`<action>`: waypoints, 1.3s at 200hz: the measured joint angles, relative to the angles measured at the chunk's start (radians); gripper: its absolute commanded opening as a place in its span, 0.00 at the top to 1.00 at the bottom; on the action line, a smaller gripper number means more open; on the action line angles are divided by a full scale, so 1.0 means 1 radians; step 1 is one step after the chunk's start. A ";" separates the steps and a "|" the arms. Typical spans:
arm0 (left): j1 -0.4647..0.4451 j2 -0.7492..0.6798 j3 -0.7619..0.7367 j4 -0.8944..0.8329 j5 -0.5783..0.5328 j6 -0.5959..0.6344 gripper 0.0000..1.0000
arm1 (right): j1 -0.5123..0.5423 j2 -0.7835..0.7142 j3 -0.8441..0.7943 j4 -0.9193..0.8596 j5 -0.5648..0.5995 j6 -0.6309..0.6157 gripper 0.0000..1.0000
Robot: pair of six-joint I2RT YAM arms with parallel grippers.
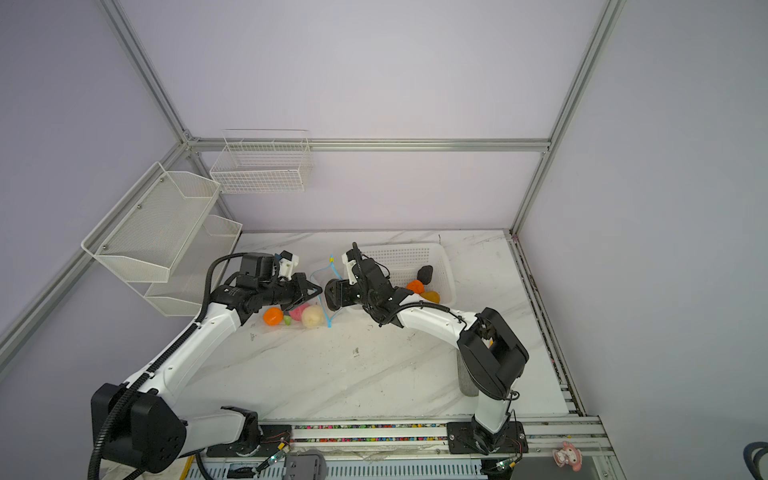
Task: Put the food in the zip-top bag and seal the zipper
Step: 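Lower the avocado into the bag mouth and open the right gripper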
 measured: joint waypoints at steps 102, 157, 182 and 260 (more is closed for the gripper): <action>0.000 0.000 0.000 0.000 0.000 0.000 1.00 | 0.013 0.035 0.000 0.000 0.000 -0.004 0.44; 0.000 -0.001 0.000 0.000 0.000 0.000 1.00 | 0.014 0.039 0.001 -0.001 0.000 -0.011 0.41; 0.000 -0.001 0.000 0.000 0.000 0.000 1.00 | 0.014 0.047 0.004 -0.001 0.001 -0.013 0.39; 0.000 0.000 0.000 0.000 0.000 0.000 1.00 | 0.016 0.049 0.007 -0.002 0.001 -0.016 0.34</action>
